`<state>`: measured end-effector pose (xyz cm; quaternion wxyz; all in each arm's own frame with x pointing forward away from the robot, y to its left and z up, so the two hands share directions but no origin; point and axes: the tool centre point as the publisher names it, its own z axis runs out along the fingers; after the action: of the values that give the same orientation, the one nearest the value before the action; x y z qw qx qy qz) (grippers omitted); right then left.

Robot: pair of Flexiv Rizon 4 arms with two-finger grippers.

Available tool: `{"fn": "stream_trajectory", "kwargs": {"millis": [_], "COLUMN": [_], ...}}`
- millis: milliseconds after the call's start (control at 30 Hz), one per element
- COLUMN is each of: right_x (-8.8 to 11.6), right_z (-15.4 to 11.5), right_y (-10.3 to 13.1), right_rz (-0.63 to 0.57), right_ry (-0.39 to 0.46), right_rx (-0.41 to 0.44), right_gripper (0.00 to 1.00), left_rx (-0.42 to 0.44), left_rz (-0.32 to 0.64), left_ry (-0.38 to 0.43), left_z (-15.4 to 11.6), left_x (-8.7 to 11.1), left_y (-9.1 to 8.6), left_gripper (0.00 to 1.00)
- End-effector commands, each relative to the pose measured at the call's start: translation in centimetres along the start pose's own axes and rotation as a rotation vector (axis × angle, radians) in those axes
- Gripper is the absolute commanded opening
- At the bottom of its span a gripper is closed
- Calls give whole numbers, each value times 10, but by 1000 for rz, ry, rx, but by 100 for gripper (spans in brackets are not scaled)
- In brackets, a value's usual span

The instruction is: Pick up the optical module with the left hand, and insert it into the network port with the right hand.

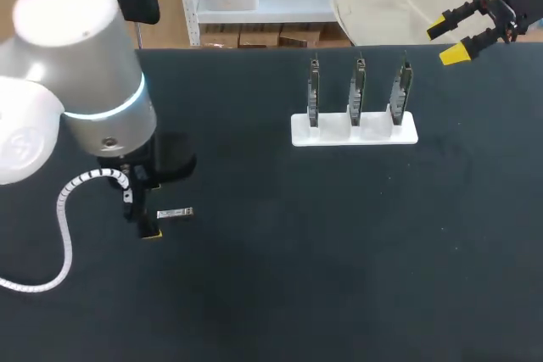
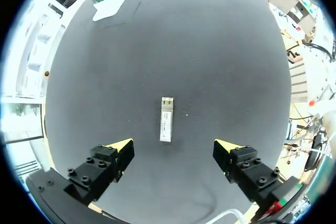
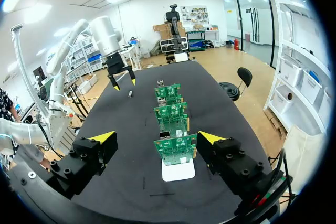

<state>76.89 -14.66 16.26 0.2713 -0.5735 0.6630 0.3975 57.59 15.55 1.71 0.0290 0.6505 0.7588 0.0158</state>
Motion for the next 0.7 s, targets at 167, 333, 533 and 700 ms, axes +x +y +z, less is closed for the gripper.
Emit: {"fn": "stream_trajectory", "kwargs": {"millis": [167,333,533,700], "right_x": [0,0,0,0], "right_z": [0,0,0,0], "right_y": [2,2,2,2], "right_rz": [-1,-1,-1,-1], "right_ry": [0,0,0,0], "right_rx": [5,5,5,5], "right_gripper": [100,100,100,100], "left_rx": [12,21,39,47], "left_rz": [-8,-23,-43,-34], "left_ry": [4,-4,-21,-14], "left_z": [5,9,15,20], "left_x": [-2,-5,-10,-11], "left_y": [0,-1,0,-1], "left_gripper": [100,100,100,100]}}
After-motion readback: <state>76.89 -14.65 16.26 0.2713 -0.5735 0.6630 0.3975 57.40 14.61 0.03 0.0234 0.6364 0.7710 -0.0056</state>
